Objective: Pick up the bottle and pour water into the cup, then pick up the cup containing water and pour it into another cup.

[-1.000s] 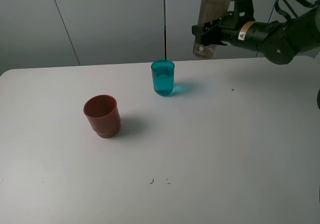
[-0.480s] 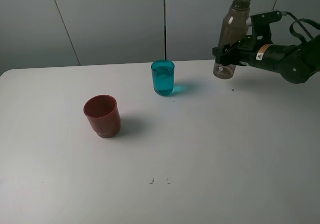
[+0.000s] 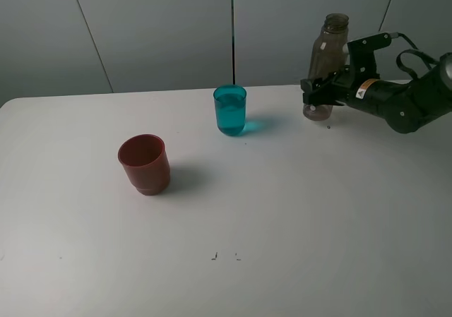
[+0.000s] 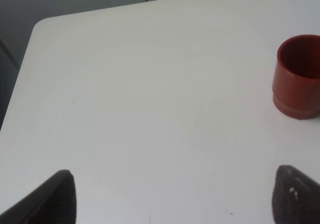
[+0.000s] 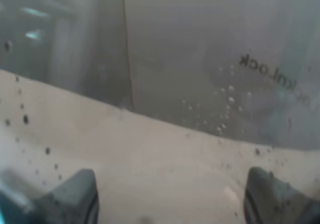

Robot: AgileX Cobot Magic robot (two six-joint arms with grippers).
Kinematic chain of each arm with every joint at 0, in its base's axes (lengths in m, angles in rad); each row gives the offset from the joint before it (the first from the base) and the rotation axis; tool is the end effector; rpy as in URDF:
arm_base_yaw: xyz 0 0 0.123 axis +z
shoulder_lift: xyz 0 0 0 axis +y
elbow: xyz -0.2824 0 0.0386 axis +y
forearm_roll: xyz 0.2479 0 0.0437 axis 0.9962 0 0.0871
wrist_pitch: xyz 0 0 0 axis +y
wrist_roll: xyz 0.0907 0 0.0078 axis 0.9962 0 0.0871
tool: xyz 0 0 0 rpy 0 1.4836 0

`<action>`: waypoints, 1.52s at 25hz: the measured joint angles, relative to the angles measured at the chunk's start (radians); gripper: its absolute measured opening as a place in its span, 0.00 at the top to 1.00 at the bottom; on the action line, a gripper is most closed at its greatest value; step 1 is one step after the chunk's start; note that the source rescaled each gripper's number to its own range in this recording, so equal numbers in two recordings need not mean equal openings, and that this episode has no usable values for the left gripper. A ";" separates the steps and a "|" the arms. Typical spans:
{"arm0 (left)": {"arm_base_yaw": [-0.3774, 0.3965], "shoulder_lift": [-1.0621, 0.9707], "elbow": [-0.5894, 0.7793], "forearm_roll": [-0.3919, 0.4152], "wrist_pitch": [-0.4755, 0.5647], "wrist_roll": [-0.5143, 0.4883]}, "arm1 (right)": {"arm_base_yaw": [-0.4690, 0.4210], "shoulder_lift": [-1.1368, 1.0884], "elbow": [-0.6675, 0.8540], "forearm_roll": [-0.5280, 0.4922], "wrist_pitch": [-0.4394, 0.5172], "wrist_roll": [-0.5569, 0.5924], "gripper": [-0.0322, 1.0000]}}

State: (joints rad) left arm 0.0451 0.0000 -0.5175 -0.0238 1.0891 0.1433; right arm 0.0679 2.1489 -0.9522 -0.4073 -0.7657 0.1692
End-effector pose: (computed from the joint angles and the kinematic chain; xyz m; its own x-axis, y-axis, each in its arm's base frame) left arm -0.0080 -0.0023 0.2797 -0.4645 0.1110 -0.8786 0.0351 0.9936 0.1070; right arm 0.3963 0.0520 0.0905 -0.3305 -0.1496 -0.9319 -0.3658 0.9305 -0.0197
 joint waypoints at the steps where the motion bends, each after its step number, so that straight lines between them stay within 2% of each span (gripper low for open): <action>1: 0.000 0.000 0.000 0.000 0.000 0.000 | 0.000 0.007 0.000 0.000 -0.005 -0.004 0.97; 16: 0.000 0.000 0.000 0.000 0.000 0.000 | 0.000 0.026 0.000 0.000 -0.022 -0.011 0.97; 25: 0.000 0.000 0.000 0.000 0.000 0.000 | 0.000 0.026 0.000 -0.006 0.013 0.029 0.96; 27: 0.000 0.000 0.000 0.000 0.000 0.000 | 0.000 0.026 0.000 -0.008 0.013 0.039 0.87; 29: 0.000 0.000 0.000 0.000 0.000 0.000 | 0.000 0.026 0.000 -0.030 0.013 0.059 0.62; 32: 0.000 0.000 0.000 0.000 0.000 0.000 | 0.000 0.026 0.000 -0.068 0.015 0.081 0.15; 34: 0.000 0.000 0.000 0.000 0.000 0.000 | 0.000 0.018 0.000 -0.082 0.031 0.091 0.04; 38: 0.000 0.000 0.000 0.000 0.000 0.000 | 0.000 -0.024 0.015 -0.082 0.077 0.100 0.02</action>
State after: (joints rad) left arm 0.0451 0.0000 -0.5175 -0.0238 1.0891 0.1433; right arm 0.0679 2.1247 -0.9374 -0.4889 -0.6891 0.2688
